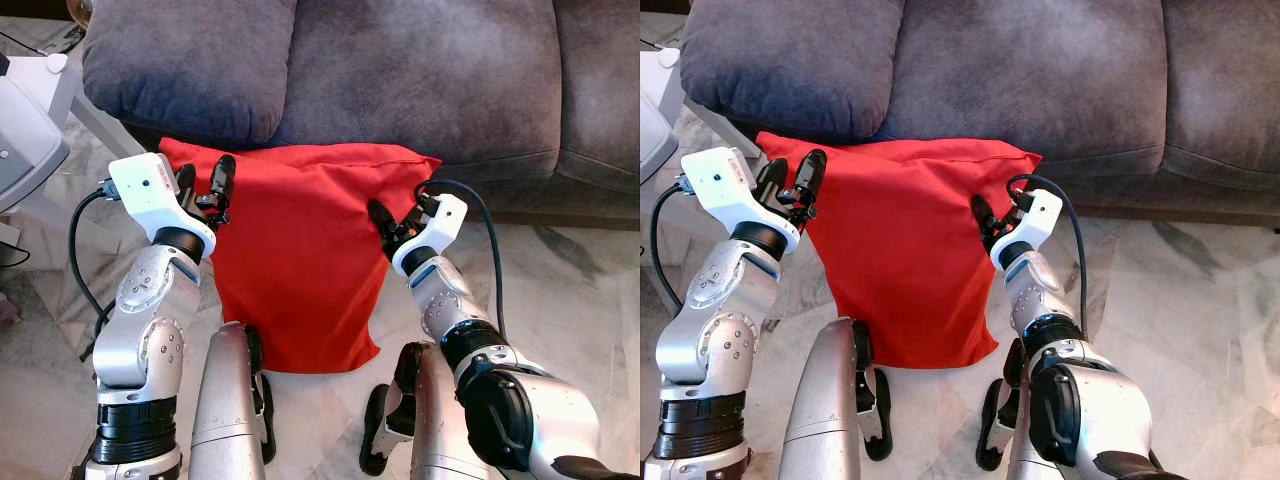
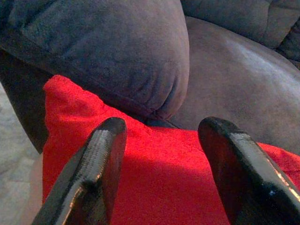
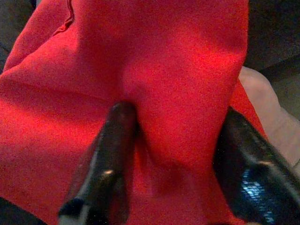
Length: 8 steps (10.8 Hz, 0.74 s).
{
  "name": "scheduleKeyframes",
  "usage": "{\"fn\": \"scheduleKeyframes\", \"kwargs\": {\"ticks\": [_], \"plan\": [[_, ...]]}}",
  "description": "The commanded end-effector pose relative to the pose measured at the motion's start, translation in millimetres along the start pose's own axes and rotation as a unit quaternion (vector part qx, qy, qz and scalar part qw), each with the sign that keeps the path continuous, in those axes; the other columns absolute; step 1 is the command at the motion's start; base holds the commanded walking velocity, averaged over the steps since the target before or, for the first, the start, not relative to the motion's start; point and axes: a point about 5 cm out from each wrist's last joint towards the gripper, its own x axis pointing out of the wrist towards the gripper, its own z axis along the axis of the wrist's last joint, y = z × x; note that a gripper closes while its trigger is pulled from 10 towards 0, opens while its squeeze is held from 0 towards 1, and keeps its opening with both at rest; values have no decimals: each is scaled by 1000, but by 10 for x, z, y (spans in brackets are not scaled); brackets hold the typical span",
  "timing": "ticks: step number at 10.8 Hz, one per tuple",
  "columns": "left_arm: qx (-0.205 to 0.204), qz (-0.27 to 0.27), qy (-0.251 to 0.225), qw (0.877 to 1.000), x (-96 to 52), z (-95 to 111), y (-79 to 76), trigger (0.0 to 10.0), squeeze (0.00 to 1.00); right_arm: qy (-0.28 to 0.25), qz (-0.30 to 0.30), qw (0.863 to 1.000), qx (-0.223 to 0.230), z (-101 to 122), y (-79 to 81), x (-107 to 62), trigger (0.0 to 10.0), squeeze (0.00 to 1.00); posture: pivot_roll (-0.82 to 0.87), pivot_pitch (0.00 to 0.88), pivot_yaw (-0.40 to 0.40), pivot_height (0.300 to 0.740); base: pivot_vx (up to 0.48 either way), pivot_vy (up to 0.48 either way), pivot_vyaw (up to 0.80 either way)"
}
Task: Move the pillow to the sofa from floor
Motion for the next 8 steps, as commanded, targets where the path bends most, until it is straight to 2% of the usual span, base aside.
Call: {"fn": "scheduleKeyframes", "kwargs": {"ticks": [1,8], "plan": [[2,-3,4,1000,-31,3,7,10000,0,32,-13,999,10,-187,-55,-54,0,0,298,513,0,569,0,0,0],[0,-9,6,1000,24,-37,-2,10000,0,34,-6,999,19,-258,-87,-95,0,0,292,453,-4,569,0,0,0]]}}
